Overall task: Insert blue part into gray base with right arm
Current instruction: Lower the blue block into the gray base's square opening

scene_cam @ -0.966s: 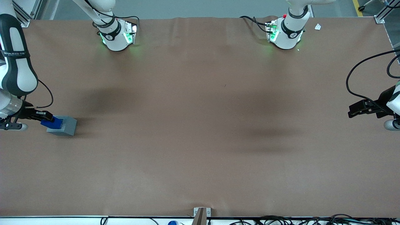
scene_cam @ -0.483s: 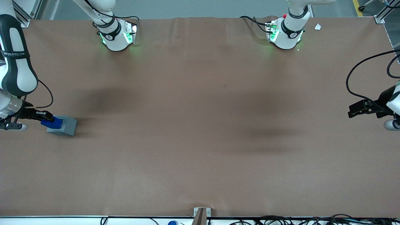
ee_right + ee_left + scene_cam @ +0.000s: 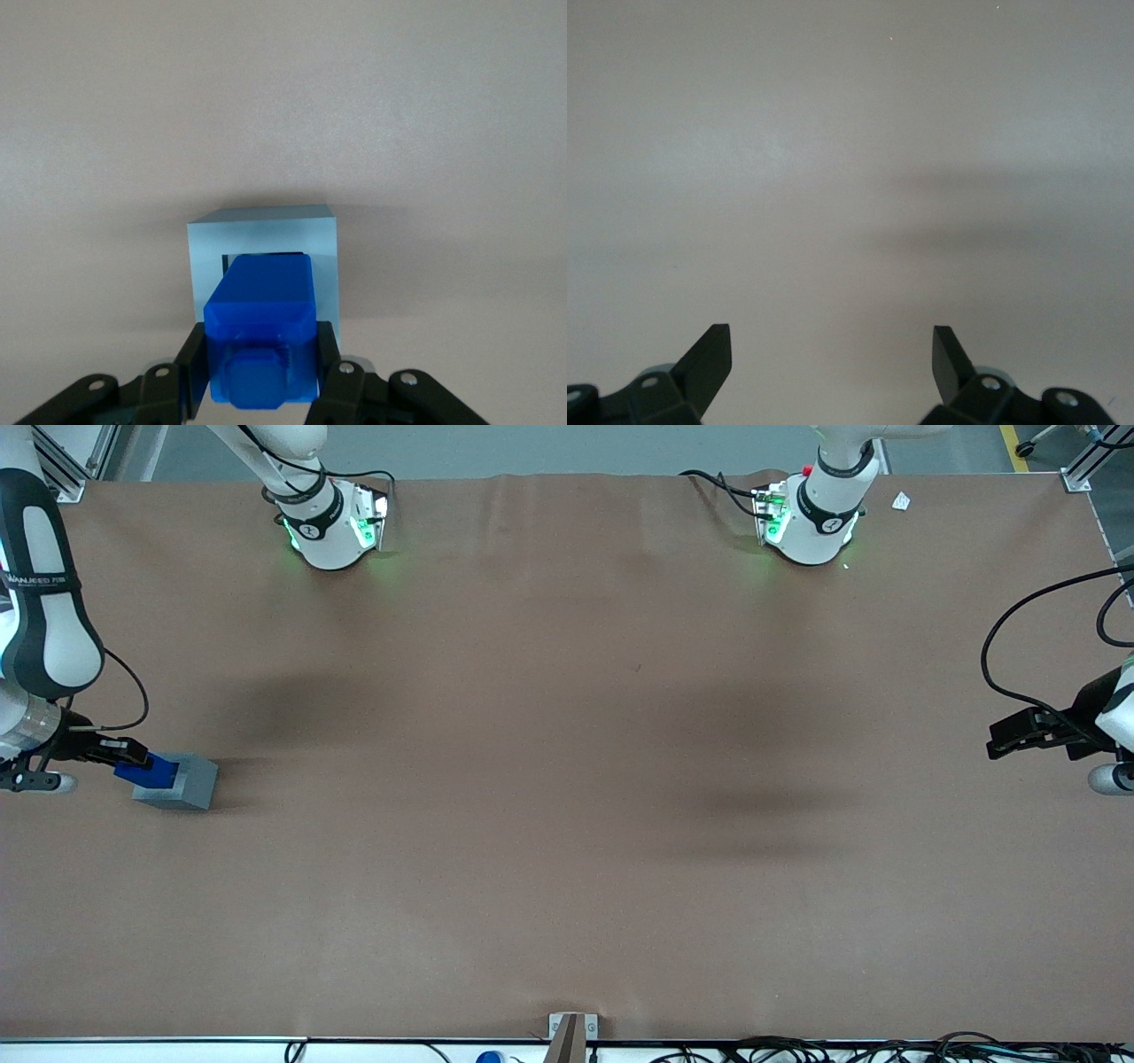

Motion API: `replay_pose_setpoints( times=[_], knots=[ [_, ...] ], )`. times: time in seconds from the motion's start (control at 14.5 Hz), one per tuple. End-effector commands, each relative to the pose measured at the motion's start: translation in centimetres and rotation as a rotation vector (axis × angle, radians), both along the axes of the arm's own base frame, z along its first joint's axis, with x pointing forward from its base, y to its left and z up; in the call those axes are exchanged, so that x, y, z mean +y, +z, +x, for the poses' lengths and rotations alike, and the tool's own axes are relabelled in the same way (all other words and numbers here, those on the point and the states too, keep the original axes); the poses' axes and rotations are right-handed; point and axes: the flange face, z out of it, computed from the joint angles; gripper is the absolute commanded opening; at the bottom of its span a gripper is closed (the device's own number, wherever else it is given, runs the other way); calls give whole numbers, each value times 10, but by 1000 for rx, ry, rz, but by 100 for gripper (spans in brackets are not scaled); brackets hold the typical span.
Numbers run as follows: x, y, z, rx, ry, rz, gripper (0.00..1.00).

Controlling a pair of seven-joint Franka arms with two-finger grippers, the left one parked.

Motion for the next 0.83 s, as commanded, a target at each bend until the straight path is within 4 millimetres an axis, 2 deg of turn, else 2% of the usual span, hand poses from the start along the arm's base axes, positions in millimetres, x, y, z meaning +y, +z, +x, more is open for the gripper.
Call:
replay_pose_setpoints(
  times=[0.0,0.76],
  knots=[
    [2,-4,-4,-4,6,23,1],
    [6,-8,-4,-12,1,32,1]
  ],
)
